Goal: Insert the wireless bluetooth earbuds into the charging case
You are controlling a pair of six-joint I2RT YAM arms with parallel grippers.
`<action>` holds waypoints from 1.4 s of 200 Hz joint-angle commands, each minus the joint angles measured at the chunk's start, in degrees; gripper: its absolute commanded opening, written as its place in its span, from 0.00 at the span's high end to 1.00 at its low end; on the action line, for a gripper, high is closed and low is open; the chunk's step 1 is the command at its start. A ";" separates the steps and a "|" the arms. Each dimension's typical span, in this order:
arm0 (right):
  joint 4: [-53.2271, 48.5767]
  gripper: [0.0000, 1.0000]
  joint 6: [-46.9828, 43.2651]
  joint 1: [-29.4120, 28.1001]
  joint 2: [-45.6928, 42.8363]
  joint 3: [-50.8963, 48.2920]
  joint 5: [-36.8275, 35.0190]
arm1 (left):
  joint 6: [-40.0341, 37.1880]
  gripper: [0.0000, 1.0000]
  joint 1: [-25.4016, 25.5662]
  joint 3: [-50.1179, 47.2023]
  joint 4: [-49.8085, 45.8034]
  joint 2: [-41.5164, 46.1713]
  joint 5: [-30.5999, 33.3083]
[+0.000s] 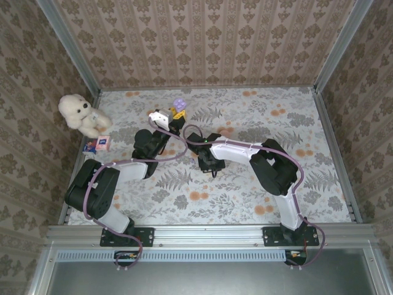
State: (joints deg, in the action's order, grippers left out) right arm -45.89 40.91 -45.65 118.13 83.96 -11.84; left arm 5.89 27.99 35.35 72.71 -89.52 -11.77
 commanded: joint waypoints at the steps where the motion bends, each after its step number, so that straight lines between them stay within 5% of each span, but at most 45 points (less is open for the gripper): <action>1: -1.07 0.79 -0.19 -0.03 0.98 -0.36 -1.04 | 0.87 1.00 -0.13 0.20 2.05 2.05 -1.23; 145: 10.05 0.82 -1.15 1.39 -23.28 -10.97 -5.06 | 0.93 1.00 -0.28 -0.54 1.91 3.93 -7.83; 225: 17.01 0.82 -6.38 6.61 -40.00 -6.19 -5.41 | 0.37 1.00 0.04 0.57 1.93 5.72 -16.80; 280: 25.03 0.81 -10.77 7.42 -43.47 -1.02 -1.19 | -5.49 1.00 2.77 2.93 1.77 5.92 -20.04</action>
State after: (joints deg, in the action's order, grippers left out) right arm -26.24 33.10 -38.44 76.18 80.40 -15.73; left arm 3.33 29.91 35.70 72.47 -85.21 -28.97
